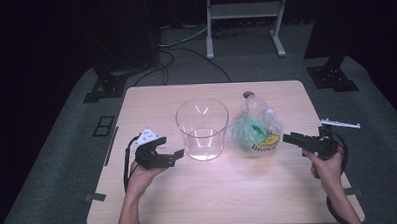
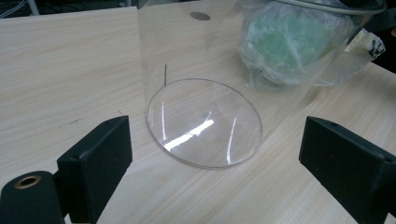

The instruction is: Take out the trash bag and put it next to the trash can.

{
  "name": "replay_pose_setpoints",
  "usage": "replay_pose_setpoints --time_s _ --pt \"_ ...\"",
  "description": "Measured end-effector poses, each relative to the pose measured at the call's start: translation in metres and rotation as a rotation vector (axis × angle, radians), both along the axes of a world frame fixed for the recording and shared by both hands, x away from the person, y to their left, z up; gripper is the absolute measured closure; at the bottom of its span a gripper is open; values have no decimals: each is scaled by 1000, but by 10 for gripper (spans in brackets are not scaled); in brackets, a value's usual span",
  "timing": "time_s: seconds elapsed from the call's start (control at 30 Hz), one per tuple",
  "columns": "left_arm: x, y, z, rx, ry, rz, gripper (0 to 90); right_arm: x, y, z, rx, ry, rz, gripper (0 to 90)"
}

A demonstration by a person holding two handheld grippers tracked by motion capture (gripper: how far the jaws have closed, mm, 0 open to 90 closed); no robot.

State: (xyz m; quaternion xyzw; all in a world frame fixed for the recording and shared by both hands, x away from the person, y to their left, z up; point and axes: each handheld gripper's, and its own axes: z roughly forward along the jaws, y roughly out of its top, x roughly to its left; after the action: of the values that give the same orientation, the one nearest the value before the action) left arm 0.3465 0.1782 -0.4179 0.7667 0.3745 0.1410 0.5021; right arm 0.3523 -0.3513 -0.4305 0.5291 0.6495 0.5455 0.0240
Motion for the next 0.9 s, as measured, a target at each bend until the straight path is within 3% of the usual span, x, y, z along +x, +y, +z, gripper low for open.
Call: replay_pose_setpoints --time_s 0.9 --pt "0 2 -2 2 13 7 85 -26 -3 -20 19 -9 -10 386"
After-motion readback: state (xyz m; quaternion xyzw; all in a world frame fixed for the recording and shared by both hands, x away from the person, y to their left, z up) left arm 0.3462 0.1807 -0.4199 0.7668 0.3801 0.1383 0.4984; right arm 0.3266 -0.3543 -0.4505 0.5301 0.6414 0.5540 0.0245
